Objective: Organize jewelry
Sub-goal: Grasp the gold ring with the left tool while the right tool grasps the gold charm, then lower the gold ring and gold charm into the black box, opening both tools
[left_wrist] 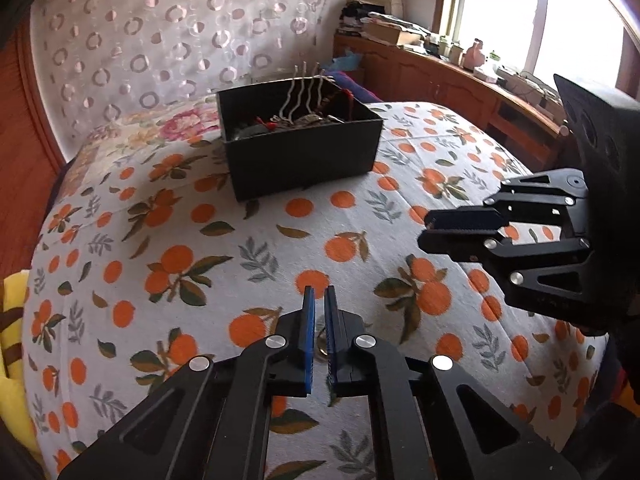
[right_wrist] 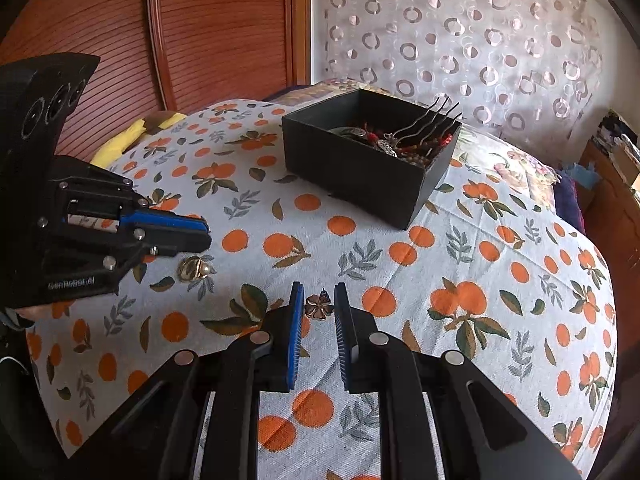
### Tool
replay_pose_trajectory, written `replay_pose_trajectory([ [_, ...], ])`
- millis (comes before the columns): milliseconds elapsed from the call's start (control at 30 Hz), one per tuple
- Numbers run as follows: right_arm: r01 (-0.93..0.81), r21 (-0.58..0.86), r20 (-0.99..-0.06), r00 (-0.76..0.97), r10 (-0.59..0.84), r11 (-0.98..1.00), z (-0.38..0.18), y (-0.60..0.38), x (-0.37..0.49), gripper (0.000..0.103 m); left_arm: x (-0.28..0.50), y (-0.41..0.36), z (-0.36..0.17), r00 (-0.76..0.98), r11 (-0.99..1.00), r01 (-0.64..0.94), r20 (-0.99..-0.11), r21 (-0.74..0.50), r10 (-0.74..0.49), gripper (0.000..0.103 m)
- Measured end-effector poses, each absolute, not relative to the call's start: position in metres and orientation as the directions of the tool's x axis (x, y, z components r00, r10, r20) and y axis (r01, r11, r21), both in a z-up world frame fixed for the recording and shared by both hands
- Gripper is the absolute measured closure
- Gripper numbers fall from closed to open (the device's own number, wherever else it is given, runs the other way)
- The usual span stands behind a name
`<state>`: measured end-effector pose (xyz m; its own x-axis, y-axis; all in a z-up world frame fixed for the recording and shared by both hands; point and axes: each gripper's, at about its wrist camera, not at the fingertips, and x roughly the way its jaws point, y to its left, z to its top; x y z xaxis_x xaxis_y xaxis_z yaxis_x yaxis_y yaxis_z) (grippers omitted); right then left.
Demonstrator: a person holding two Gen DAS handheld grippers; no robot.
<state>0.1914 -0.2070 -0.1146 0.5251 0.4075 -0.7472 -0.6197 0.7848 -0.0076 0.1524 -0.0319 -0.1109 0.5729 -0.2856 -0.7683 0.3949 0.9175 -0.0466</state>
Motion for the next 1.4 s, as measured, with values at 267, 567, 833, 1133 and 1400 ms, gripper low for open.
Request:
replay_pose_trajectory([
  [267,-0.614,-0.002,-0.752,0.521,0.404,0.789,-0.12,-0.208,0.191,0.086,0.142,-0.029,-0.108,0.573,0.916,0.395,-0.761,-0.067,-0.303,0.076],
  [567,-0.614,-0.009,-0.746,0.53,0.404,0.79,-0.115,-0.211,0.189,0.086,0.142,-0.042,-0.123,0.549,0.907,0.421,-0.796,0.001,-0.254,0.074],
  [833,-0.612,-0.004,-0.744,0.53,0.407,0.791,-0.115,-0.211,0.193,0.086,0.142,-0.033,-0.123,0.555,0.915,0.403,-0.788,-0.025,-0.266,0.085],
  [1133,-0.607,0.003,-0.696,0.569,0.437,0.795,-0.087,-0.209,0.219,0.086,0.177,-0.021,-0.088,0.626,0.932,0.357,-0.725,-0.062,-0.288,0.085],
  [1400,-0.581,0.003,-0.636,0.627,0.45,0.814,-0.061,-0.203,0.267,0.086,0.226,-0.021,-0.057,0.693,0.942,0.334,-0.666,-0.041,-0.275,0.085],
])
